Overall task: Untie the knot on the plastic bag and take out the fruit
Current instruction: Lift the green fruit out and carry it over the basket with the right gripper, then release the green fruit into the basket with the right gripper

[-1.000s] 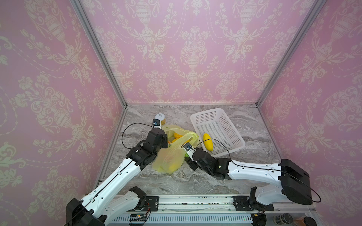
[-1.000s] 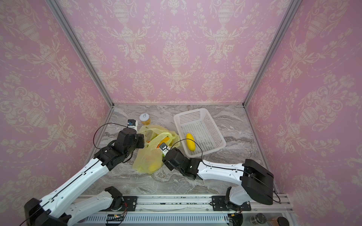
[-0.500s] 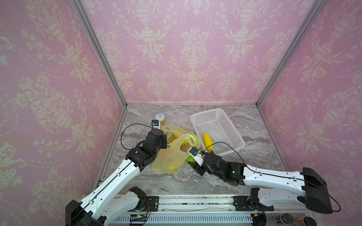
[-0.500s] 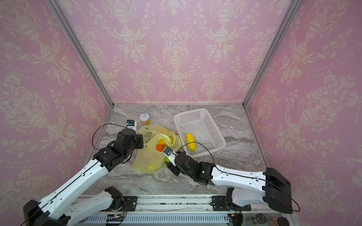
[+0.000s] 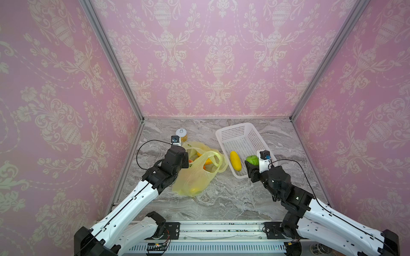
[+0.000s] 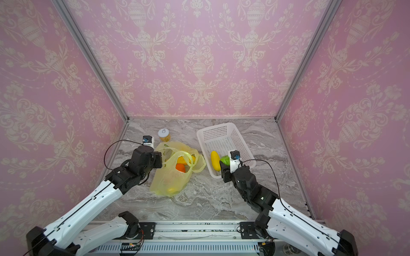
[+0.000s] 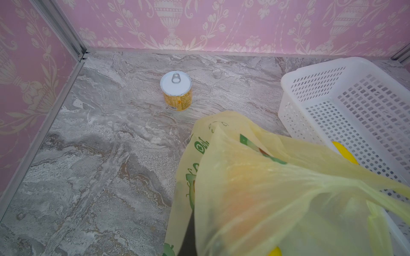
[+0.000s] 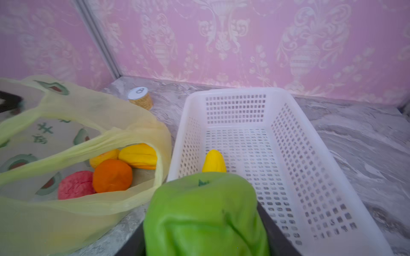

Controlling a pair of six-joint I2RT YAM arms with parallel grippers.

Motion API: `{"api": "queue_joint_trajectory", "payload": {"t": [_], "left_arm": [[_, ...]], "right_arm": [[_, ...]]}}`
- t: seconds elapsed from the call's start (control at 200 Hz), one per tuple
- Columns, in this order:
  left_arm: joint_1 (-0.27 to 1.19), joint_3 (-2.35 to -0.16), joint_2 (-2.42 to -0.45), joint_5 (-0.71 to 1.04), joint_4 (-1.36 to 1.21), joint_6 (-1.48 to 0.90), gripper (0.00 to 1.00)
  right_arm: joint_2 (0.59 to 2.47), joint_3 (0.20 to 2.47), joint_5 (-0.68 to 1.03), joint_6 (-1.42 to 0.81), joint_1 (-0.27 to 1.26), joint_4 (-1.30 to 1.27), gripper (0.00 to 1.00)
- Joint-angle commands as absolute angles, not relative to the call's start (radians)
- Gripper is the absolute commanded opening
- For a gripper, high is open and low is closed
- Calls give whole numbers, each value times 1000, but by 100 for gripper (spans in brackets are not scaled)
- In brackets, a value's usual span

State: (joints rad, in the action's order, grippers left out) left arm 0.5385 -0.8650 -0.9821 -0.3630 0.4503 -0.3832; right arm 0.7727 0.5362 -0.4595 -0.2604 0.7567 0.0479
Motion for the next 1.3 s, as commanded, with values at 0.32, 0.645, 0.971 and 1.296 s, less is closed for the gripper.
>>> {"api": "queue_joint_trajectory", "payload": {"t": [0.32,0.645,0.971,1.296], "left_arm": [[531,-859,-965,-373,477,-388,0],[530,-857,-958,-381,477,-386,0],[529,-864,-973,-373,481,-385,0],[528,-865,-986,-360,478,-388,0]], "right_arm": [[1382,785,-179,-443,489,193,6],[1525,815,-141,-491,486,176,28],[1440,759,-120,-508,491,126,69],[1142,681,-223,-484,569,139,89]]}}
